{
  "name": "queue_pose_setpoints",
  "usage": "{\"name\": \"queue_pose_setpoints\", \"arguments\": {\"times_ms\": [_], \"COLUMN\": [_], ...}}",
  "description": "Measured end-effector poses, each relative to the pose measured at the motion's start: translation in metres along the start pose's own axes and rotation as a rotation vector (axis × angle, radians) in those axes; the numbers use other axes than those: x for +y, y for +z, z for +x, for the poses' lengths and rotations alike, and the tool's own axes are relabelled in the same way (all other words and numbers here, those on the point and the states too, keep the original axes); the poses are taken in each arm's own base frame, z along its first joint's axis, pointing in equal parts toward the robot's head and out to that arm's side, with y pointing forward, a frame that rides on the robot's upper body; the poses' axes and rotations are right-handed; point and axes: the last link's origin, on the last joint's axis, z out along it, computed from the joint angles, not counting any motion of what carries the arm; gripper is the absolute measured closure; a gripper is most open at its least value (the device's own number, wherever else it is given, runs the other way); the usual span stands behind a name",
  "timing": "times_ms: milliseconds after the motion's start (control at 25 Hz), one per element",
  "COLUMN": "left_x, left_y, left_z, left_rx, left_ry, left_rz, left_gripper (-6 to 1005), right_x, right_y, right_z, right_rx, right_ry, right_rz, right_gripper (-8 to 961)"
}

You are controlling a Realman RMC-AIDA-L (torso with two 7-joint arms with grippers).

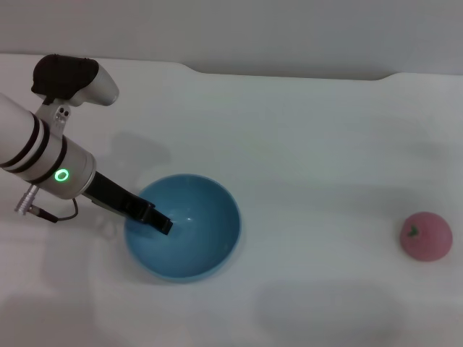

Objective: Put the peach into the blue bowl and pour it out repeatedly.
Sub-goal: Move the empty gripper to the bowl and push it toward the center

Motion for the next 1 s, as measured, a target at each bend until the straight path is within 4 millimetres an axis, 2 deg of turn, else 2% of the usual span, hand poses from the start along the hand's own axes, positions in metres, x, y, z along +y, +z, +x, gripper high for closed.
{"name": "queue_pose_setpoints", "arguments": {"times_ms": [80,280,400,440,520,640,680,720,840,1000], "left_x": [0.0,0.0,0.0,0.0,0.0,0.0,0.0,0.0,0.0,0.0], "left_y": [0.0,0.0,0.0,0.0,0.0,0.0,0.0,0.0,0.0,0.0], "left_z": [0.0,0.0,0.0,0.0,0.0,0.0,0.0,0.0,0.0,0.001], "left_rx": [-0.003,0.001,0.001,0.001,0.002,0.002,0.003,0.002,0.003,0.004], "left_ry": [-0.001,-0.006,-0.008,-0.01,-0.016,-0.022,-0.026,-0.027,-0.03,-0.03], "left_rz": [-0.002,-0.002,-0.002,-0.002,-0.002,-0.002,-0.002,-0.002,-0.001,0.0], "left_gripper": [242,421,668,706,782,896,911,926,970,1000], "right_x": [-0.001,0.001,0.003,0.005,0.008,0.013,0.021,0.021,0.041,0.064], "right_y": [0.0,0.001,0.004,0.004,0.007,0.013,0.019,0.019,0.032,0.049], "right_z": [0.0,-0.002,-0.004,-0.005,-0.006,-0.006,-0.008,-0.008,-0.015,-0.033], "right_rx": [-0.001,-0.005,-0.01,-0.011,-0.01,0.029,0.06,0.06,0.129,0.256], "right_ry": [-0.001,0.0,0.001,0.018,0.089,0.296,0.376,0.376,0.407,0.398], "right_rz": [0.001,-0.002,-0.008,-0.012,-0.019,-0.041,-0.075,-0.075,-0.184,-0.411], "right_gripper": [263,264,264,264,264,264,263,263,263,263]}}
